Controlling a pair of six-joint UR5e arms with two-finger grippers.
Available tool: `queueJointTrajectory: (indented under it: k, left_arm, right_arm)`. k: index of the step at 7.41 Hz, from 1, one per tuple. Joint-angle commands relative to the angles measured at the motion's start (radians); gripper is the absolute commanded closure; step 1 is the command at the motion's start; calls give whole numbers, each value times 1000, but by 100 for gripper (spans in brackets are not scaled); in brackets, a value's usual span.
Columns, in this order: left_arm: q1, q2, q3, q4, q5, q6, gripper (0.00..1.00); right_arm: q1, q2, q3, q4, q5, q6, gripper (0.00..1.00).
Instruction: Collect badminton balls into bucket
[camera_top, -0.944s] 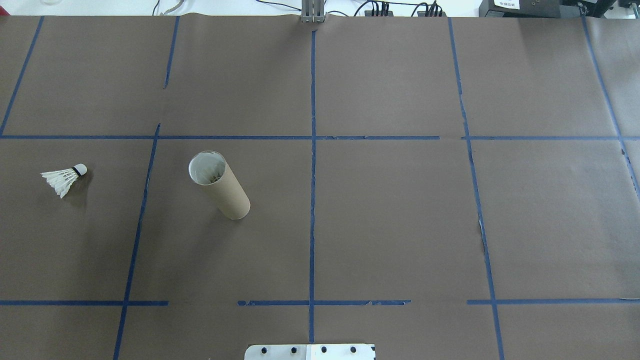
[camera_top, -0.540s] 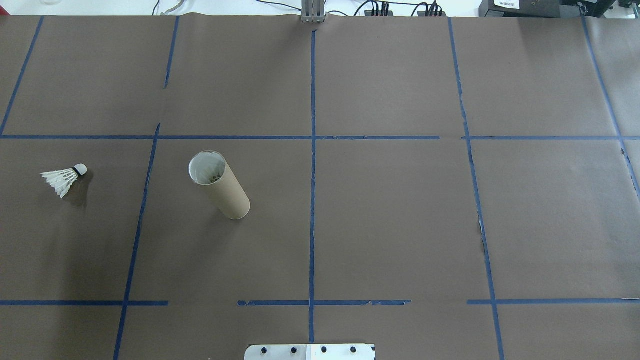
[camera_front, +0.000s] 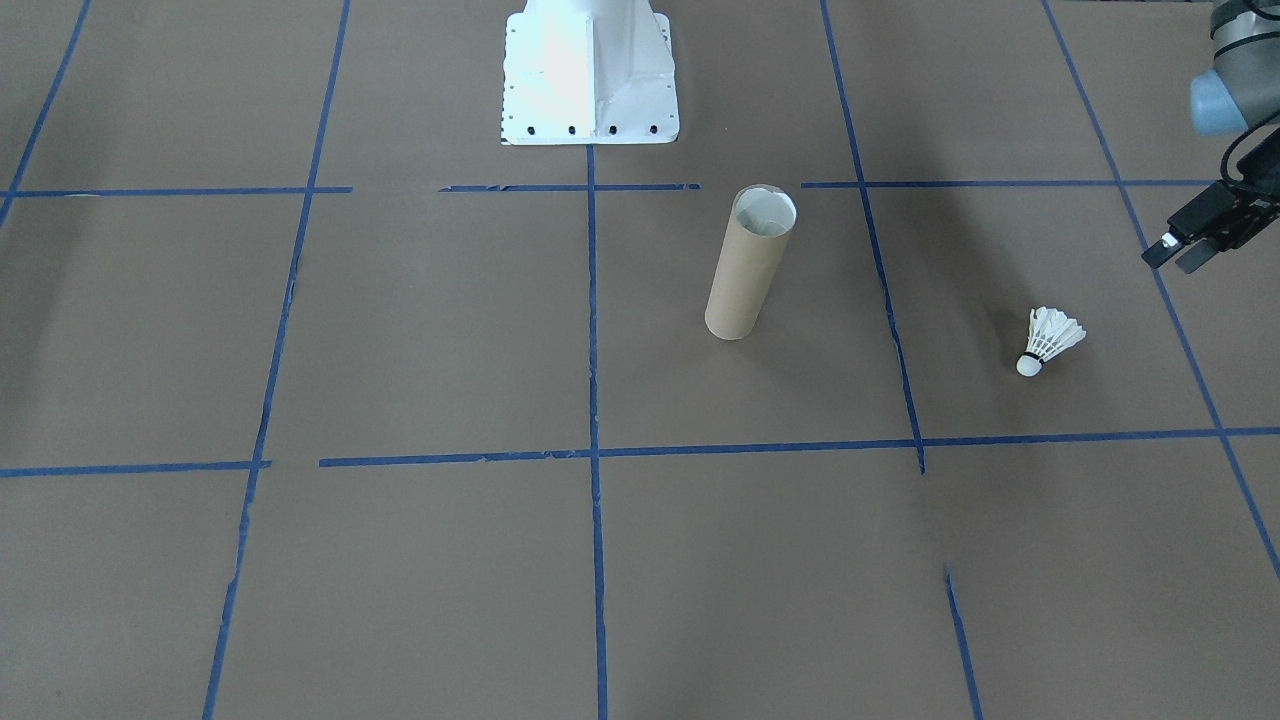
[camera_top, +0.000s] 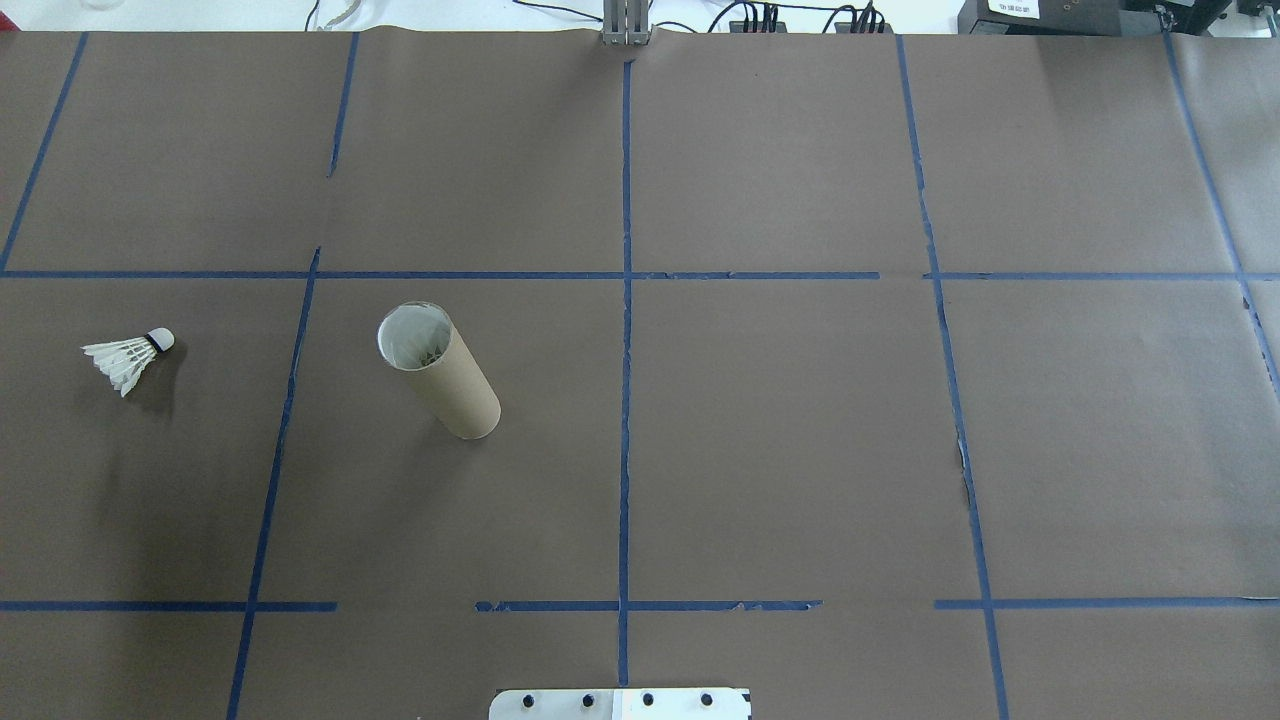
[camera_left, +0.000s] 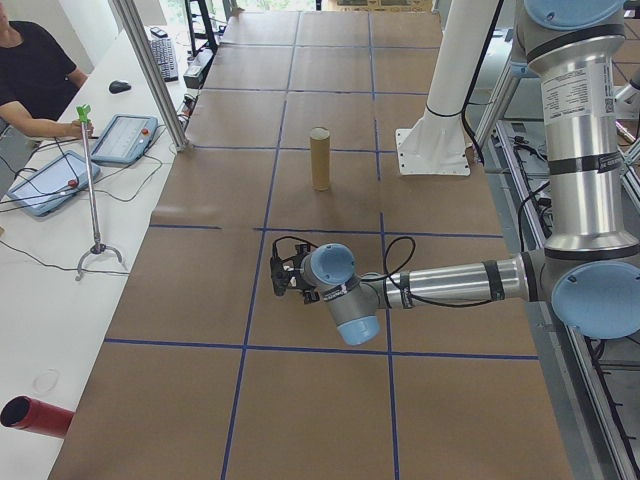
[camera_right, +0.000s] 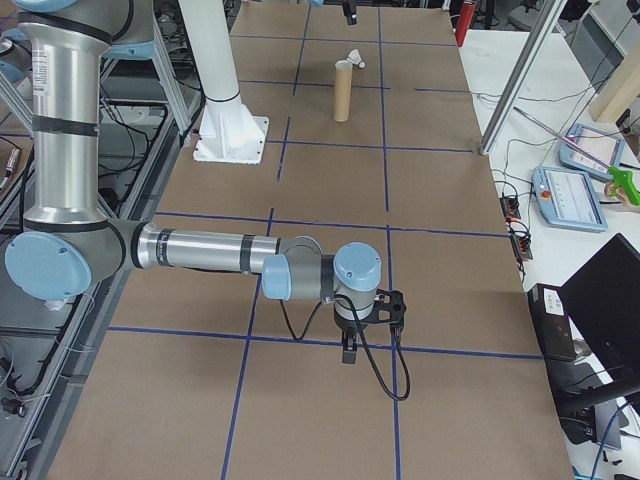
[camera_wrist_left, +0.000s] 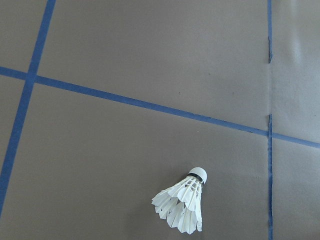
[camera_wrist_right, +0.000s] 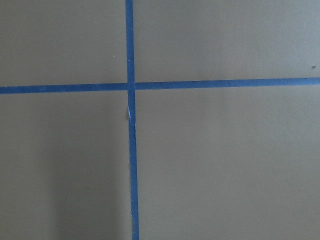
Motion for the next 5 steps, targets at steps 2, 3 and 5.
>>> queueJointTrajectory:
  k: [2, 3, 5]
  left_arm:
    - [146, 0, 2, -112, 166, -310, 0]
    - [178, 0, 21, -172, 225, -403, 0]
    - [247, -29, 113, -270, 351, -461, 0]
  right_arm:
    - [0, 0, 1, 0, 0, 0, 0]
    - [0, 0, 1, 0, 0, 0, 0]
    - [0, 0, 1, 0, 0, 0, 0]
